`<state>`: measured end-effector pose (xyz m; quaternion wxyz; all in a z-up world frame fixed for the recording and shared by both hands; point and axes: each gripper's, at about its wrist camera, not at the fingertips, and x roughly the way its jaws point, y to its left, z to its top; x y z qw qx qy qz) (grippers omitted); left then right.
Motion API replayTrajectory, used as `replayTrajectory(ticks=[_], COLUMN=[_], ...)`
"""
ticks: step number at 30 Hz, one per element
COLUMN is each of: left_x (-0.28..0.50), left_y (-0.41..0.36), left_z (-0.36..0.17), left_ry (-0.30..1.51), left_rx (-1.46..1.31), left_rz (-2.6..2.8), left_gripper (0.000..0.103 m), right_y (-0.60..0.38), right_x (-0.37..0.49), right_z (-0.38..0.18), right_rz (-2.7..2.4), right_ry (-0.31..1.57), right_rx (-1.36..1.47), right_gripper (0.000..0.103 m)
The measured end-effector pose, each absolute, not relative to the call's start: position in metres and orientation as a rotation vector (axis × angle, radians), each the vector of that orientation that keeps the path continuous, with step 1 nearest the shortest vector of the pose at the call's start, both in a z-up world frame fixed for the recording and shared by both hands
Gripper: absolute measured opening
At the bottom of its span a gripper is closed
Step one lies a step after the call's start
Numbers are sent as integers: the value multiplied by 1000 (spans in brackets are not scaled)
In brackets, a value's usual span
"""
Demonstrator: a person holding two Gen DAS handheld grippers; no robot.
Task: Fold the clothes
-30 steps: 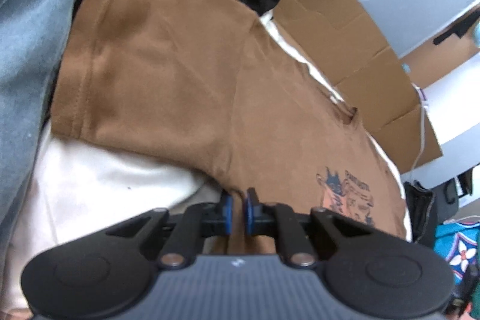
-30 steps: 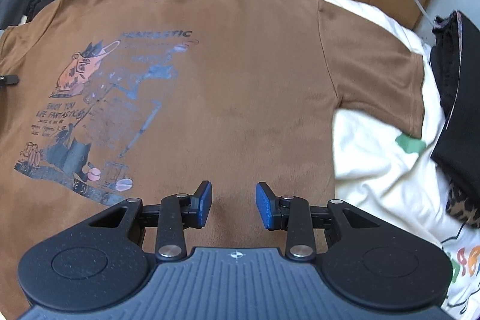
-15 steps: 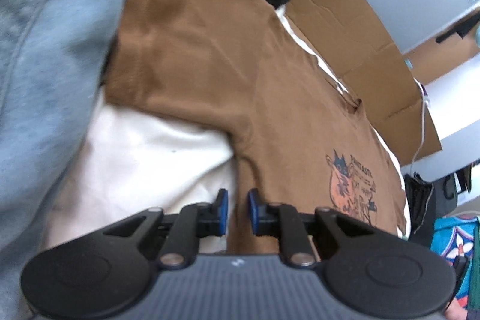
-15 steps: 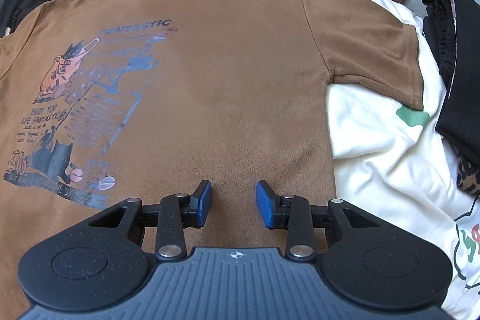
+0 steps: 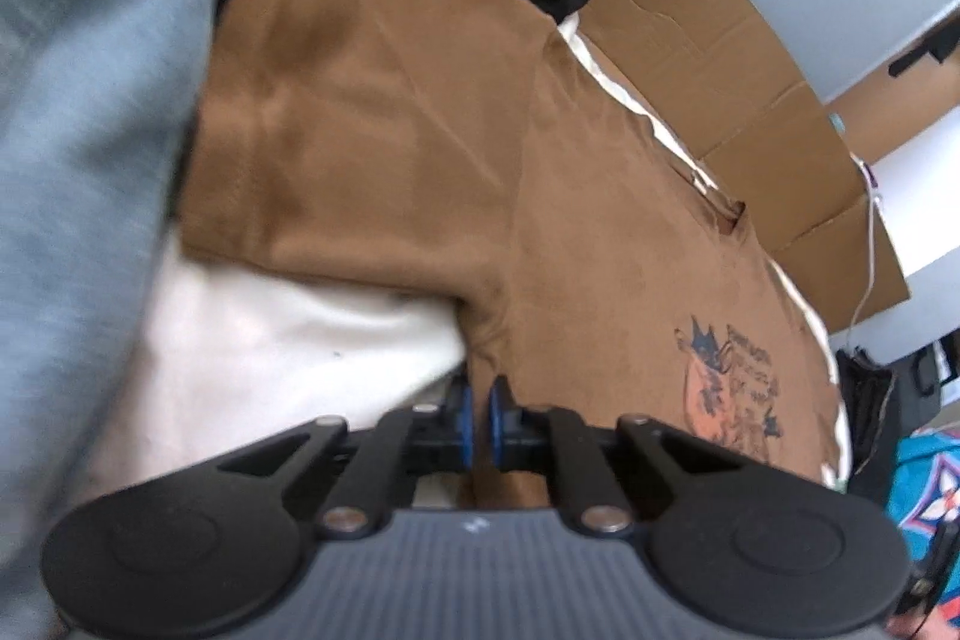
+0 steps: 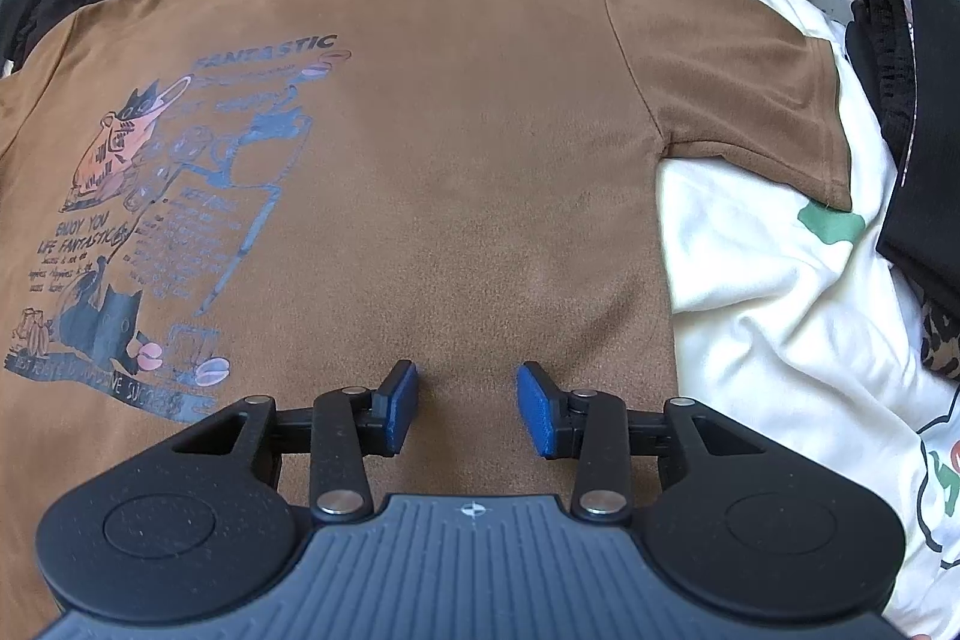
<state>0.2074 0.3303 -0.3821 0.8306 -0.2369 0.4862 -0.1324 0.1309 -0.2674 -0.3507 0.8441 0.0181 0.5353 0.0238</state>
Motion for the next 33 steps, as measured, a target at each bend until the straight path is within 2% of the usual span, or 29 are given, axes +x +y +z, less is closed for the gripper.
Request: replayTrajectory(ticks=[10, 16, 24, 30, 33], left_x=[196, 215, 243, 233, 227], left_y=[333, 314, 295, 307, 315], left_z=[-350, -331, -351, -361, -362], left_ry=[1036, 943, 956, 994, 1011], left_rx=[-406, -379, -289, -254, -246], left_rz=[-242, -286, -256, -216, -192], left_gripper=[4, 4, 5, 5, 2], right_y=[-268, -269, -269, -276, -279], right_x=[130, 130, 130, 130, 130], right_z=[-346, -344, -344, -345, -346], right_rz=[34, 16, 11, -3, -10], right_ry=[1122, 1116, 1114, 1111, 1110], right_rx=[47, 66, 68, 75, 81], right_gripper=[45, 45, 45, 45, 45])
